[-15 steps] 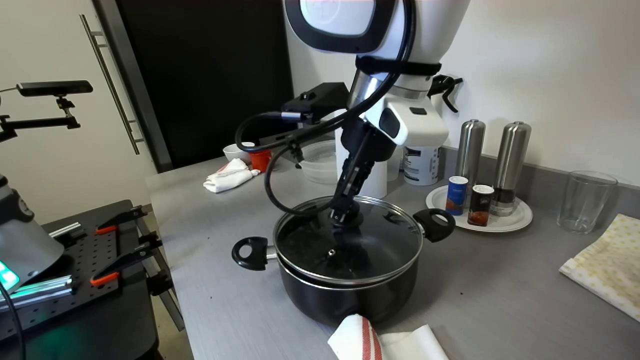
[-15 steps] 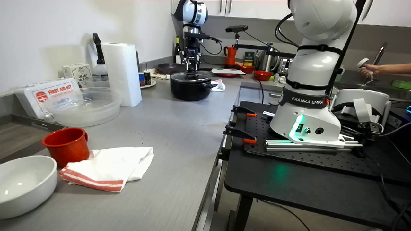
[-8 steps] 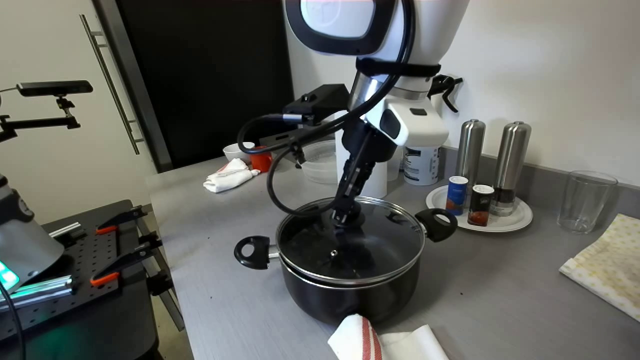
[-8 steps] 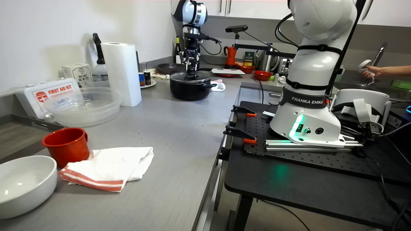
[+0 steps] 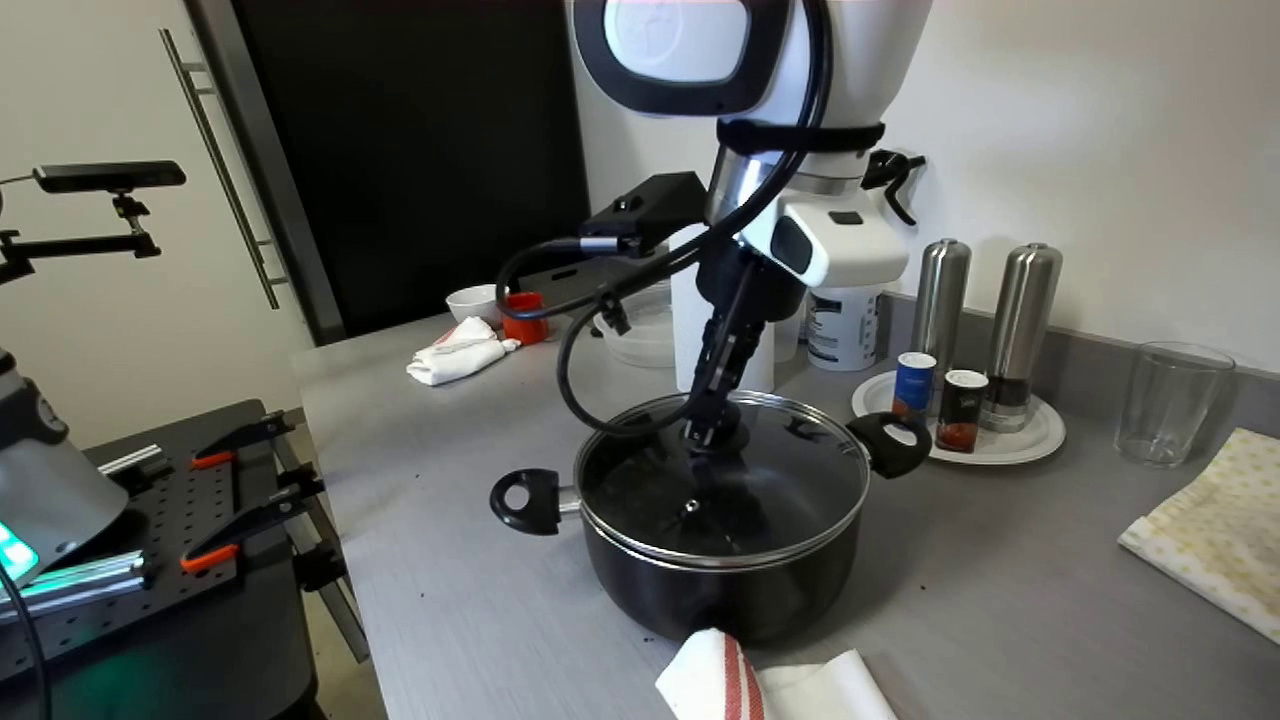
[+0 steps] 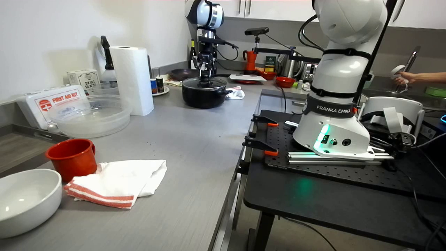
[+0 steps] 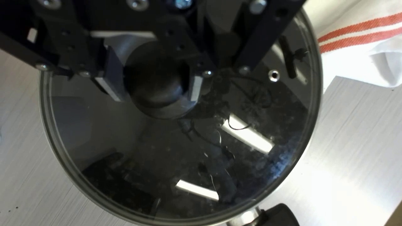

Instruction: Put the glass lid on the black pot.

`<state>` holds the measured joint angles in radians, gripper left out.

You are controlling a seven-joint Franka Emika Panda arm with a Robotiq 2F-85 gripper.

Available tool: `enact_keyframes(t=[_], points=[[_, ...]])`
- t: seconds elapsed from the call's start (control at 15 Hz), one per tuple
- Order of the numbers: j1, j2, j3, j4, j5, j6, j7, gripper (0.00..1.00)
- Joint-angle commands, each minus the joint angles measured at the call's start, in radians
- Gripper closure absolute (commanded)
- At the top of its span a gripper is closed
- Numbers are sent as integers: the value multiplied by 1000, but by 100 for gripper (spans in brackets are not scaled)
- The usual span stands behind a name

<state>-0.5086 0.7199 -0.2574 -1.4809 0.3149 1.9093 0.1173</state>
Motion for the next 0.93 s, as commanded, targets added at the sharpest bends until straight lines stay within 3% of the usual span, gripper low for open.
enact_keyframes(t=[0.0, 0.27, 0.4, 0.47, 0.73, 0.87], points=[[-1, -3, 10, -2, 5, 27, -10, 74], [-4, -8, 20, -14, 14, 48, -23, 74], [-5, -9, 25, -17, 16, 55, -29, 24], [-5, -10, 26, -18, 17, 59, -30, 23], [-4, -11, 31, -19, 17, 71, -29, 1], [-4, -11, 33, -20, 17, 73, -29, 0]])
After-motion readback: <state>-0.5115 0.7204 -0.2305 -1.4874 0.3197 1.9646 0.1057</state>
